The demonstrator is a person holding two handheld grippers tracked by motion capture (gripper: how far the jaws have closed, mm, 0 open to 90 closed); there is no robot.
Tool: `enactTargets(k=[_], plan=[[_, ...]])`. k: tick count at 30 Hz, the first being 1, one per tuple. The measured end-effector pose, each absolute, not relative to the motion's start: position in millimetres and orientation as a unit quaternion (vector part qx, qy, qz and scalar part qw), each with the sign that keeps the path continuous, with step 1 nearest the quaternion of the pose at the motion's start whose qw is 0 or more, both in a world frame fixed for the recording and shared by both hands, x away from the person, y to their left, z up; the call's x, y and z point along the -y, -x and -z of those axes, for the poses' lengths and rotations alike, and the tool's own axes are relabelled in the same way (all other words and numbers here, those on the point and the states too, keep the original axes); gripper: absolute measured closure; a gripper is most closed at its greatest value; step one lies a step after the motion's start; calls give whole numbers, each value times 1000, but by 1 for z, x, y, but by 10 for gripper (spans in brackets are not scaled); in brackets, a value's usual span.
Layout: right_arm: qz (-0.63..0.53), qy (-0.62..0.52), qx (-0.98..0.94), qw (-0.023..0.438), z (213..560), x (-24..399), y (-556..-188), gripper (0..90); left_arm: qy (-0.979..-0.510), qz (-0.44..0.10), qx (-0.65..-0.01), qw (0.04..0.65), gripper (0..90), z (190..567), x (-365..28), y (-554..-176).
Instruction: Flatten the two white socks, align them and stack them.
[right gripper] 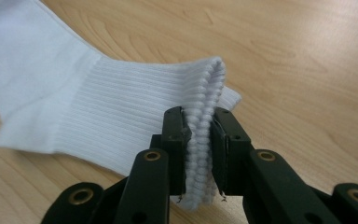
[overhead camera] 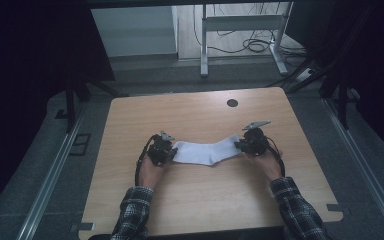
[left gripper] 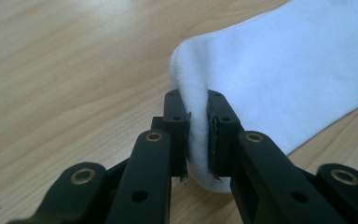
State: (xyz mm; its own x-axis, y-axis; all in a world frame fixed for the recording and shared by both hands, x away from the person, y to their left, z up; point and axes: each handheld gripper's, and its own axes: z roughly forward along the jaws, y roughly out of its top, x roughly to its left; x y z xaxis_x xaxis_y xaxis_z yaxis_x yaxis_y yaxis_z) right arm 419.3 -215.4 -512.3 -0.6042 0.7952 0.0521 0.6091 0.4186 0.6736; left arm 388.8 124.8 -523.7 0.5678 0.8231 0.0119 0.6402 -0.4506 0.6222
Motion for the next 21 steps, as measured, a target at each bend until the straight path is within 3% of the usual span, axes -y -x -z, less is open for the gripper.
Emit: enactTargets(k=[4, 7, 11, 21], plan=[[-324, -429, -833, 132, 522, 215, -421, 712, -832, -156, -448, 289, 766, 527, -126, -390], [-326, -431, -830, 134, 523, 217, -420, 672, -829, -170, -450, 285, 625, 524, -128, -390], [-337, -428, -827, 140, 514, 221, -417, 618, -817, -172, -459, 304, 505, 519, -133, -388], [-355, -411, -827, 147, 499, 230, -404, 473, -814, -173, -445, 329, 379, 508, -139, -373]])
